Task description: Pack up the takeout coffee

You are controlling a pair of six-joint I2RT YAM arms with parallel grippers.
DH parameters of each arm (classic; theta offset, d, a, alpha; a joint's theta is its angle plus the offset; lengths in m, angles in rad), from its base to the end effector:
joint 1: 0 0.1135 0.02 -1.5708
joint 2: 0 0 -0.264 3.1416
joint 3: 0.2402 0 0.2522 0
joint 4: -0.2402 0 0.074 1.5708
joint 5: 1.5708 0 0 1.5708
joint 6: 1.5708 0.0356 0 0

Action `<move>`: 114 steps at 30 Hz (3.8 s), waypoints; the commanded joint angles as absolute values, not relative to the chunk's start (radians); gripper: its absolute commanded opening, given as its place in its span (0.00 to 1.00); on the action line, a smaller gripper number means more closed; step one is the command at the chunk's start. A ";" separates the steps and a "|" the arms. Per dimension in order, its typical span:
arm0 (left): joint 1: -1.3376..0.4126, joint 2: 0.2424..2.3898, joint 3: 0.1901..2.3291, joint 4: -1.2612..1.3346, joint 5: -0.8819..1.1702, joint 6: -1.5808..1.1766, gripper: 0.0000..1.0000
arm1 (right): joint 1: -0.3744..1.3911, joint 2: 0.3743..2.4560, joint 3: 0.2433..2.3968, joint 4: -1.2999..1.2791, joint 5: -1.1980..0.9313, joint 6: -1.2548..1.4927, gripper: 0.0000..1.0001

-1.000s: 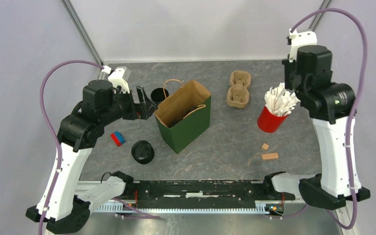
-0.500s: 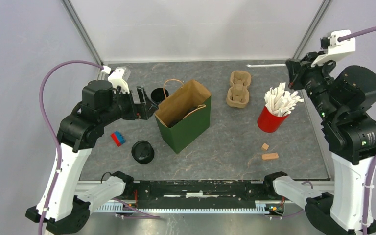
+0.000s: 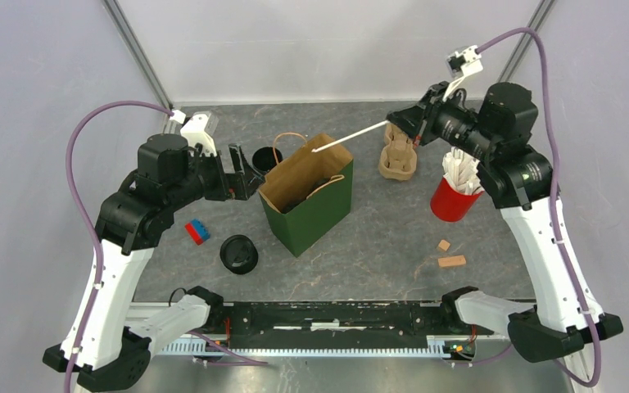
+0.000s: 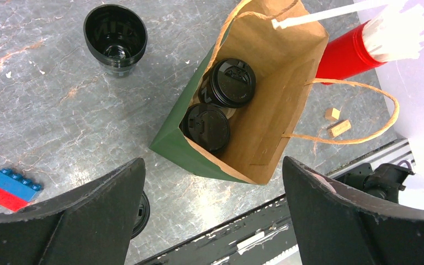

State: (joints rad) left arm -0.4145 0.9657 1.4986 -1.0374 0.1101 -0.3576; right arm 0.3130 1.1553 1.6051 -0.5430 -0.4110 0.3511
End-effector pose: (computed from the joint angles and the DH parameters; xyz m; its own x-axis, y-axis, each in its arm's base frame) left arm 0.1321 -0.0624 0.4539 -0.5854 -0.1225 -0.8015 0.3026 0.8841 -0.3562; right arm 0.1993 0.0795 0.5056 -0.3104 0.2309 -0.9221 -0.5900 0.7138 0.3774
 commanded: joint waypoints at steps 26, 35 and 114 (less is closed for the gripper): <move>-0.414 0.942 1.506 -1.022 0.051 -0.321 1.00 | 0.600 1.393 1.485 -0.342 -0.531 0.404 0.03; -0.415 0.940 1.486 -1.024 0.037 -0.321 1.00 | 0.603 1.482 1.511 -0.353 -0.560 0.382 0.17; -0.414 0.968 1.497 -1.029 0.032 -0.273 1.00 | 0.313 1.328 1.370 -0.984 0.500 0.024 0.09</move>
State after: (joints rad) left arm -0.4145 0.9771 1.4891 -1.0424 0.0345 -0.3233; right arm 0.3176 1.3430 1.3262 -0.9592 0.4824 0.0223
